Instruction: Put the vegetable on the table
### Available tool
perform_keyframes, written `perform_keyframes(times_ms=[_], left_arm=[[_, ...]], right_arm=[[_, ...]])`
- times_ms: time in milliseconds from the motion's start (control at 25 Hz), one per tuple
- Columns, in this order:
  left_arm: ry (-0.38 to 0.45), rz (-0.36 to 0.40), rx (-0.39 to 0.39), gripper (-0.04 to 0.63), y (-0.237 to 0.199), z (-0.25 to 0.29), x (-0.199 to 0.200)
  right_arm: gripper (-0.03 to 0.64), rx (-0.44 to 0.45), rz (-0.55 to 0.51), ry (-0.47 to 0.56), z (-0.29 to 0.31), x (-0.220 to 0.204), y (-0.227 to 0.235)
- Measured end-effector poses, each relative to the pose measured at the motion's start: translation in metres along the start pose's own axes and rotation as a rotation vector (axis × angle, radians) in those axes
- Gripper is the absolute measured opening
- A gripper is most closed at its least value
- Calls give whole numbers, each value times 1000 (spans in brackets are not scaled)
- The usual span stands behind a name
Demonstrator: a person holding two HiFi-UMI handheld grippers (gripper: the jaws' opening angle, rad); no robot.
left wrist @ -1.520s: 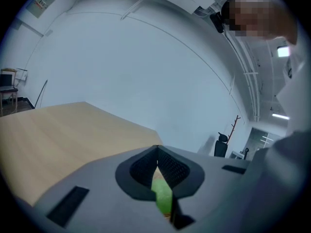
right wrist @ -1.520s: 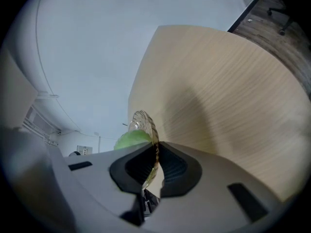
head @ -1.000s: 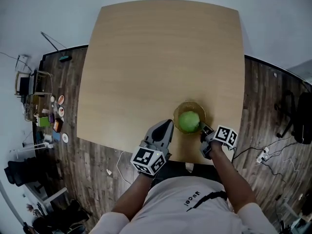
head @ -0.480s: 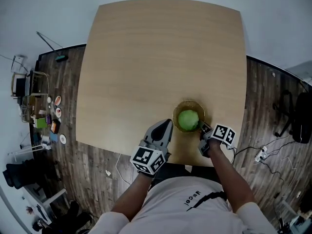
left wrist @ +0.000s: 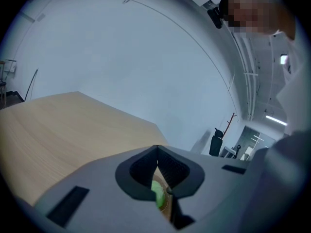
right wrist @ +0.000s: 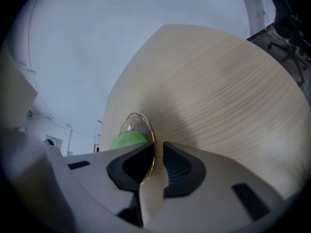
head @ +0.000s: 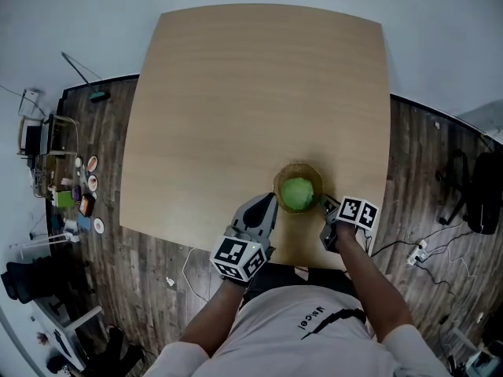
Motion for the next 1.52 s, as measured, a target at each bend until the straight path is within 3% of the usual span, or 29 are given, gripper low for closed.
perform_keyframes(times_ms=[240, 480, 760, 1080, 1520], left_arm=[[9, -10, 22, 12, 24, 7, -4], [30, -12, 52, 12, 58, 5, -9], [57, -30, 96, 12, 95, -2, -11], [111, 24, 90, 12, 145, -3, 16], [186, 97, 101, 12, 188, -9, 43]], right_arm=[[52, 51, -101, 48, -31, 8, -5], [32, 170, -204, 101, -74, 14, -29], [21, 326, -410, 203, -138, 14, -67], [15, 474, -678, 383, -219, 6, -110], [14, 528, -806, 553, -280, 11, -123]])
Point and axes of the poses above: the fingertips, and each gripper's own axes: z forward along the fingers, y to its right, x out of its top, the point moved 3 cm from there along -z, backward along the fingers, and after that the axes turned 15 degrees about -x, right-handed, at the moved point
